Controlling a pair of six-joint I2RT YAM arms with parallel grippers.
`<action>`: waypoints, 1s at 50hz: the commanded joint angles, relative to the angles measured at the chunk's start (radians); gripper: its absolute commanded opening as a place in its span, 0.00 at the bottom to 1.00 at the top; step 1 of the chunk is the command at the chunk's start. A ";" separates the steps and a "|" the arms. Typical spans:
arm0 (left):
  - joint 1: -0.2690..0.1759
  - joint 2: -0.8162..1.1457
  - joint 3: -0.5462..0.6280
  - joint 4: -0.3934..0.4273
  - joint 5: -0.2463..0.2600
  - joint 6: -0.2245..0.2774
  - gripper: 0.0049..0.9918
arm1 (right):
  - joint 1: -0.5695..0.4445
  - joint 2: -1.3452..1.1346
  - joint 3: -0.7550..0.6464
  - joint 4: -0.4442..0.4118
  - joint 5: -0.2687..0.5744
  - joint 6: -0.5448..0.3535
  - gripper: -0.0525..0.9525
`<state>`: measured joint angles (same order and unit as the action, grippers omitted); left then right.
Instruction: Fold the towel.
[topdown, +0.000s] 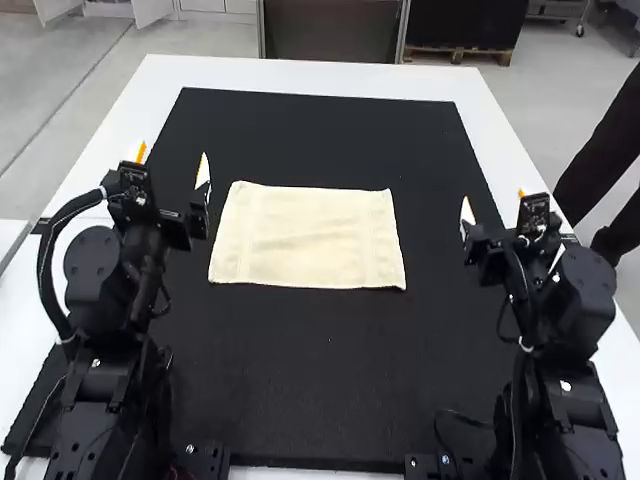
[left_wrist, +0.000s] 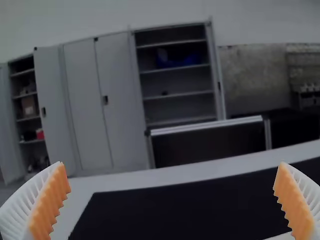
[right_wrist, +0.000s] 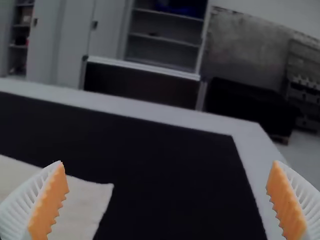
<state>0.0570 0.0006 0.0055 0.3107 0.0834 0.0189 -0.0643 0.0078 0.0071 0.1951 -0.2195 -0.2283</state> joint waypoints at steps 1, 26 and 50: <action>0.004 -0.002 -0.006 -0.022 0.015 0.007 0.97 | -0.014 -0.006 -0.002 -0.034 -0.093 0.043 0.96; 0.004 -0.002 -0.006 -0.042 0.015 -0.005 0.97 | -0.008 -0.006 -0.007 -0.005 0.019 -0.203 0.97; 0.000 0.150 0.214 0.041 0.006 -0.010 0.97 | -0.029 0.175 0.238 0.179 -0.043 0.188 0.96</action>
<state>0.0566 0.0700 0.1097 0.3401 0.0826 0.0139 -0.0772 0.0746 0.1009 0.3634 -0.2298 -0.1661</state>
